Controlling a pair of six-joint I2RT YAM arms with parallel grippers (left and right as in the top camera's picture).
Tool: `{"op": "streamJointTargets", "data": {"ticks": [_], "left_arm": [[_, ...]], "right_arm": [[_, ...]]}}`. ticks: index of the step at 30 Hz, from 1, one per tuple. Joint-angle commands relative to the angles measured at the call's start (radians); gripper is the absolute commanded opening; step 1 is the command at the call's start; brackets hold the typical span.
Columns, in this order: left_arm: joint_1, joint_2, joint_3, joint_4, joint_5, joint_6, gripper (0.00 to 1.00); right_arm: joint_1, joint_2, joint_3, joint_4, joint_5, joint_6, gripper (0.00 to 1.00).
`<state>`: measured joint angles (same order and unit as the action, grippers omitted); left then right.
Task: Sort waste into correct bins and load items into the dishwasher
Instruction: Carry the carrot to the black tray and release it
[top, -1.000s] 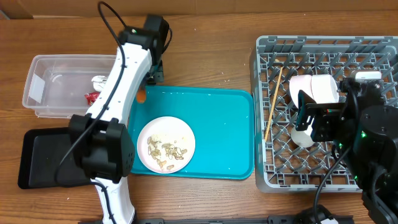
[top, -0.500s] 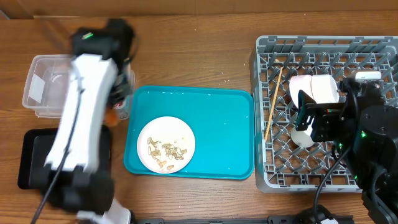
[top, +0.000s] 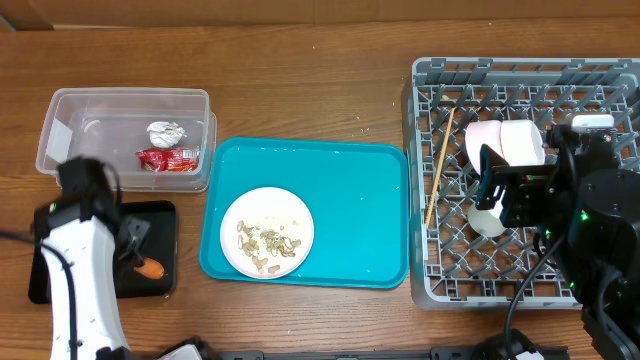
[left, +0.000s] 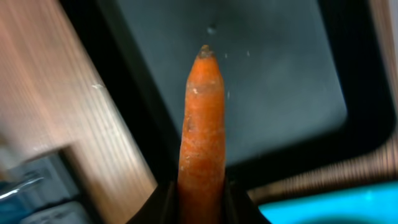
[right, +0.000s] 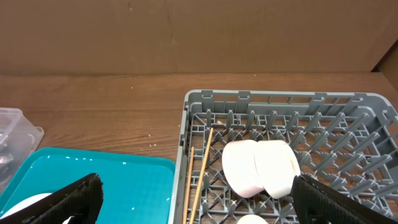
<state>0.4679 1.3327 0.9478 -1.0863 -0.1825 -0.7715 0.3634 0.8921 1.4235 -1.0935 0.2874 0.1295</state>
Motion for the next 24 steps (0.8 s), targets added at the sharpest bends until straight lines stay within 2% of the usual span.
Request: {"op": "streamJointTargets", "data": {"ticks": [1,3,4,5,8,9,12,15,18,21,24], "left_arm": [[0.074,-0.002,-0.075,0.098,0.13,0.018,0.13],[0.092,0.005,-0.095,0.163,0.187,0.05,0.13],[0.093,0.005,-0.095,0.183,0.186,0.06,0.16],[0.093,0.004,-0.094,0.195,0.182,0.062,0.24],[0.093,0.004,-0.085,0.201,0.18,0.062,0.95],[0.093,0.004,-0.084,0.198,0.188,0.062,1.0],[0.095,0.003,-0.064,0.166,0.236,0.069,1.0],[0.09,-0.002,-0.008,0.125,0.323,0.126,0.88],[0.05,-0.012,0.072,0.069,0.409,0.211,0.82],[-0.074,-0.029,0.131,0.048,0.45,0.347,0.79],[-0.296,-0.035,0.147,0.059,0.438,0.487,0.77]], "right_arm": [[0.002,-0.005,0.015,0.002,0.007,-0.006,1.0],[0.002,-0.005,0.015,0.002,0.007,-0.006,1.0],[0.002,-0.006,0.015,0.002,0.007,-0.006,1.0],[0.002,-0.006,0.015,0.003,0.007,-0.006,1.0],[0.002,-0.005,0.015,0.002,0.007,-0.006,1.0],[0.002,-0.005,0.015,0.002,0.007,-0.006,1.0],[0.002,-0.005,0.015,0.002,0.007,-0.006,1.0],[0.002,-0.005,0.015,0.002,0.007,-0.006,1.0],[0.002,-0.005,0.015,0.002,0.007,-0.006,1.0],[0.002,-0.005,0.015,0.003,0.007,-0.006,1.0],[0.002,-0.005,0.015,0.002,0.007,-0.006,1.0]]}}
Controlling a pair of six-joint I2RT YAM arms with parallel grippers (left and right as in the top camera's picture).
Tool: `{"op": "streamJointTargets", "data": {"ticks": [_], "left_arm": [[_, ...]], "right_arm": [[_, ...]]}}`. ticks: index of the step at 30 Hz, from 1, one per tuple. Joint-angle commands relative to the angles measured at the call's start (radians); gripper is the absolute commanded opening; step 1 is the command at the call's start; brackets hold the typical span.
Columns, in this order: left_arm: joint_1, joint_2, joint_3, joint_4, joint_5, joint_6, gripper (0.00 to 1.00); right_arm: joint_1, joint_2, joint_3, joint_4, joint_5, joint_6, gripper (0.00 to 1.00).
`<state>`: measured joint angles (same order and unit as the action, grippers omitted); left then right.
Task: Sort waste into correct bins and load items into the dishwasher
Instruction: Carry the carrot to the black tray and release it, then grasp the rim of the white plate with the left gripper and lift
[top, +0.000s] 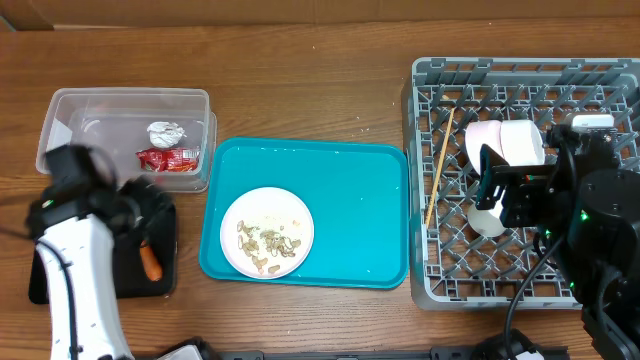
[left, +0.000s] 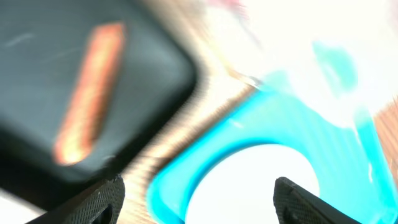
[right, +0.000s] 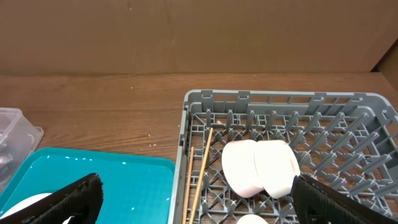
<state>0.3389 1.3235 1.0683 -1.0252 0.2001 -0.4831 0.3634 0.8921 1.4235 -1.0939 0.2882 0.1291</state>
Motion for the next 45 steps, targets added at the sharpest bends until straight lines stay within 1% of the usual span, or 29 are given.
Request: {"op": "streamJointTargets", "data": {"ticks": [1,2,3,4,6,9,11,14,18,21,24,30,37,40,42,45], "left_arm": [[-0.234,-0.023,0.026,0.003,0.055,0.231,0.76],[-0.319,-0.018,0.026,0.01,0.042,0.257,0.75],[-0.425,-0.008,0.026,0.019,-0.001,0.26,0.73],[-0.5,0.001,0.026,0.029,-0.04,0.259,0.72],[-0.676,0.034,0.026,0.061,-0.145,0.26,0.71],[-0.896,0.103,0.027,0.127,-0.291,0.259,0.68],[-1.006,0.158,0.027,0.172,-0.364,0.259,0.64],[-1.101,0.243,0.027,0.216,-0.421,0.233,0.61],[-1.125,0.329,0.029,0.217,-0.441,0.159,0.46],[-1.118,0.356,0.029,0.23,-0.44,0.132,0.45],[-1.119,0.371,0.029,0.246,-0.436,0.131,0.42],[-1.119,0.438,0.028,0.219,-0.436,0.1,0.26],[-1.119,0.539,0.028,0.221,-0.437,0.082,0.22],[-1.119,0.562,0.028,0.222,-0.437,0.082,0.14],[-1.119,0.565,0.029,0.23,-0.439,0.078,0.05],[-1.119,0.565,0.029,0.234,-0.441,0.076,0.04]], "right_arm": [[0.002,-0.006,0.015,0.003,0.006,-0.006,1.0],[0.002,-0.005,0.015,0.003,0.006,-0.006,1.0],[0.002,-0.005,0.015,0.003,0.006,-0.006,1.0],[0.002,-0.005,0.015,0.003,0.006,-0.006,1.0],[0.002,-0.005,0.015,0.003,0.006,-0.006,1.0],[0.002,-0.005,0.015,0.003,0.006,-0.006,1.0],[0.002,-0.005,0.015,0.003,0.006,-0.006,1.0],[0.002,-0.005,0.015,0.003,0.006,-0.006,1.0],[0.002,-0.005,0.015,0.003,0.006,-0.006,1.0],[0.002,-0.005,0.015,0.003,0.006,-0.006,1.0],[0.002,-0.005,0.015,0.003,0.006,-0.006,1.0],[0.002,-0.005,0.015,0.003,0.006,-0.006,1.0],[0.002,-0.005,0.015,0.003,0.006,-0.006,1.0],[0.002,-0.005,0.015,0.003,0.006,-0.006,1.0],[0.002,-0.005,0.015,0.003,0.006,-0.006,1.0],[0.002,-0.005,0.015,0.003,0.006,-0.006,1.0]]}}
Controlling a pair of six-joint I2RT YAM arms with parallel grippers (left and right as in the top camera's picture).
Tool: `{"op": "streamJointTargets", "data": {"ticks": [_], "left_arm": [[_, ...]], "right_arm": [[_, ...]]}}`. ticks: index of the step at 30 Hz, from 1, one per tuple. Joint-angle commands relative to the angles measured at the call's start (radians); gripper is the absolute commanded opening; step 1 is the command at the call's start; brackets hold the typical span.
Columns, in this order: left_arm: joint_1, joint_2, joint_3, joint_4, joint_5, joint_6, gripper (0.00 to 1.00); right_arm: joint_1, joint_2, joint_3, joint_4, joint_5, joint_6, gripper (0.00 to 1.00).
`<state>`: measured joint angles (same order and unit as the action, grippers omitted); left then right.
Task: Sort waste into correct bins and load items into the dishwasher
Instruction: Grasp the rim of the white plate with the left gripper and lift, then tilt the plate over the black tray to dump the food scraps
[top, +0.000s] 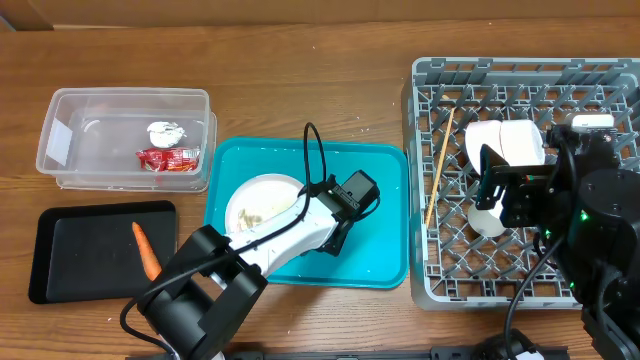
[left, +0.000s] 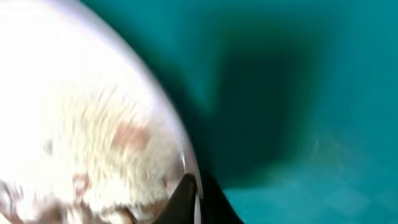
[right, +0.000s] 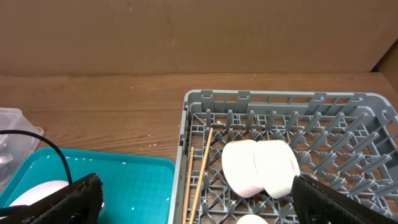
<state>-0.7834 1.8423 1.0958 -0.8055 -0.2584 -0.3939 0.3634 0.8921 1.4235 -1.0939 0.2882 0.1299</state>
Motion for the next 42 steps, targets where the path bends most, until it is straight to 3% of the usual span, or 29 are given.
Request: {"op": "streamJointTargets", "data": {"ticks": [1,12,28,36,42], "left_arm": [[0.003,0.046,0.001,0.011,0.011,-0.014,0.04],[0.003,0.046,0.084,-0.134,-0.093,-0.087,0.04],[-0.005,0.025,0.293,-0.421,-0.182,-0.37,0.04],[0.004,-0.148,0.299,-0.456,-0.194,-0.401,0.04],[0.09,-0.296,0.299,-0.494,-0.19,-0.419,0.04]], "right_arm": [[0.002,-0.005,0.015,0.003,0.006,-0.006,1.0],[0.002,-0.005,0.015,0.003,0.006,-0.006,1.0],[0.002,-0.006,0.015,0.003,0.006,-0.007,1.0],[0.002,-0.005,0.015,0.003,0.006,-0.006,1.0],[0.002,-0.005,0.015,0.003,0.006,-0.007,1.0]]}}
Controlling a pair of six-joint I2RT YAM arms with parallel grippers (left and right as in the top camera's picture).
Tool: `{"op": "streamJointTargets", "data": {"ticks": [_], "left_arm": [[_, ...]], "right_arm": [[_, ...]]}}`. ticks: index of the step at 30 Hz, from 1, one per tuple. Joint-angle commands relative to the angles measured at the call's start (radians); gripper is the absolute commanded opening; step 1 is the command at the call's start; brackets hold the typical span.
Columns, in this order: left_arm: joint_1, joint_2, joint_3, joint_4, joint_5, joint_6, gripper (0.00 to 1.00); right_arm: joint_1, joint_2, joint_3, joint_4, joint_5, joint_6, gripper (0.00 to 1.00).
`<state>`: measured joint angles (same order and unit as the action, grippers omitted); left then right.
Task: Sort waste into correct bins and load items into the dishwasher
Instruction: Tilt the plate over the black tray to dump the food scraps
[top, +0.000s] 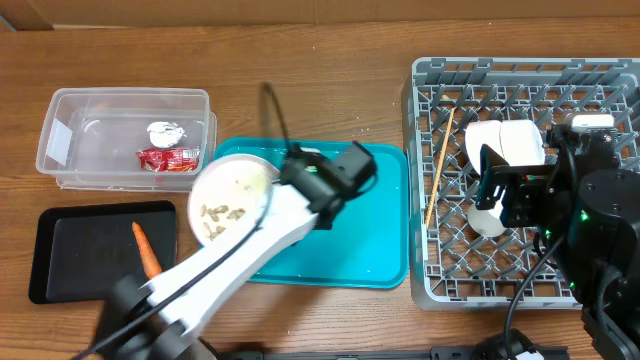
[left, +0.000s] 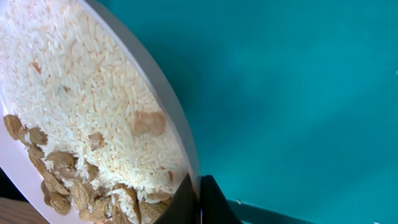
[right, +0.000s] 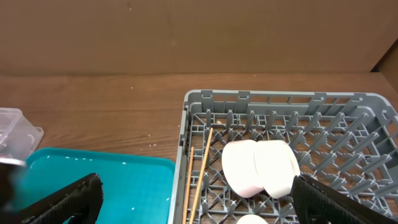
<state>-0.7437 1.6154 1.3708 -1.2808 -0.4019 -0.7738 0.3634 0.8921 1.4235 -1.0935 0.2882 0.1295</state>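
A white plate (top: 228, 200) of rice and food scraps hangs tilted over the left edge of the teal tray (top: 365, 225). My left gripper (top: 284, 183) is shut on its right rim. In the left wrist view the fingers (left: 200, 194) pinch the plate (left: 93, 106) above the tray (left: 298, 93). An orange carrot (top: 148, 252) lies in the black tray (top: 80, 250). My right gripper (right: 194, 186) stands open over the grey dish rack (top: 520, 275), holding nothing.
A clear bin (top: 60, 110) at back left holds a red wrapper (top: 168, 160) and a foil ball (top: 163, 131). The rack holds white cups (top: 505, 143), a small bowl (top: 487, 222) and chopsticks (top: 438, 165).
The plate lay flat on the teal tray with my left gripper at its right rim. Now it is lifted, tilted and shifted left over the tray's left edge. The right arm has not moved.
My left gripper held the carrot over the black tray. Then the carrot lay in that tray and the gripper was open. Later the gripper was at the plate's rim on the teal tray, and now it holds the plate raised.
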Motion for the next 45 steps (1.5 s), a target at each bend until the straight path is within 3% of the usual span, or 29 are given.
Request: {"op": "streamJointTargets", "data": {"ticks": [1,12,25,36,45], "left_arm": [[0.075,-0.089,0.023,-0.03,-0.043,-0.039,0.04],[0.315,-0.184,-0.043,-0.071,-0.027,-0.03,0.04],[0.581,-0.185,-0.209,0.089,0.013,0.163,0.04],[0.847,-0.193,-0.291,0.324,0.253,0.39,0.04],[0.978,-0.294,-0.293,0.379,0.411,0.452,0.04]], "right_arm": [[0.002,-0.005,0.015,0.002,0.006,-0.006,1.0],[0.002,-0.005,0.015,0.003,0.006,-0.006,1.0],[0.002,-0.005,0.015,0.003,0.006,-0.006,1.0],[0.002,-0.005,0.015,0.002,0.006,-0.006,1.0],[0.002,-0.005,0.015,0.002,0.006,-0.006,1.0]]}}
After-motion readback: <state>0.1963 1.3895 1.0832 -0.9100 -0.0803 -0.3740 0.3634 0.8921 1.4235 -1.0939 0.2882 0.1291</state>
